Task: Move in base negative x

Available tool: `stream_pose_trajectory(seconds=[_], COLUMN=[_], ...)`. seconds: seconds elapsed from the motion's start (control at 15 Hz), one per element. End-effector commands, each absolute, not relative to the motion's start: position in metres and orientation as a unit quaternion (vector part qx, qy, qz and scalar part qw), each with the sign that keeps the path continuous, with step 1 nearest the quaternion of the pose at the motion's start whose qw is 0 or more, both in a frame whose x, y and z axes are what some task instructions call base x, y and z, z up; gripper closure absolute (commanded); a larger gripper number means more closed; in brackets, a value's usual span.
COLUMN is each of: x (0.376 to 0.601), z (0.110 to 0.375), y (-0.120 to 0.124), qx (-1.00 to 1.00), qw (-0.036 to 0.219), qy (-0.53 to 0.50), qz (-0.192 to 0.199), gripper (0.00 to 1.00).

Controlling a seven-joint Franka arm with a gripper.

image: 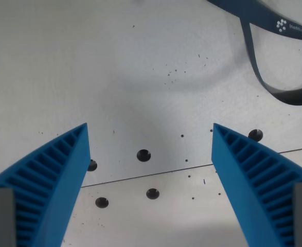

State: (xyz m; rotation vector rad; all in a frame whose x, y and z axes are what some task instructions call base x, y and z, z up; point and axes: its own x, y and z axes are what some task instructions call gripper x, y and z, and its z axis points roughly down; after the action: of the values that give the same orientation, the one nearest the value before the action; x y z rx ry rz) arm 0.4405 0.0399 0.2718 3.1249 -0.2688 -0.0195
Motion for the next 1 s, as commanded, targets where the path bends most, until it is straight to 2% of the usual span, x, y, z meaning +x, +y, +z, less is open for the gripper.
stream_pose_trajectory(seconds=[0.07, 1.0], x=[0.435, 0.362], z=[0.273, 0.267], y=[0.039, 0.027], qx=[0.996, 0.996], qw=[0.002, 0.002], qy=[-0.086, -0.086], qz=[-0.004, -0.004], gripper=[0.00, 0.00])
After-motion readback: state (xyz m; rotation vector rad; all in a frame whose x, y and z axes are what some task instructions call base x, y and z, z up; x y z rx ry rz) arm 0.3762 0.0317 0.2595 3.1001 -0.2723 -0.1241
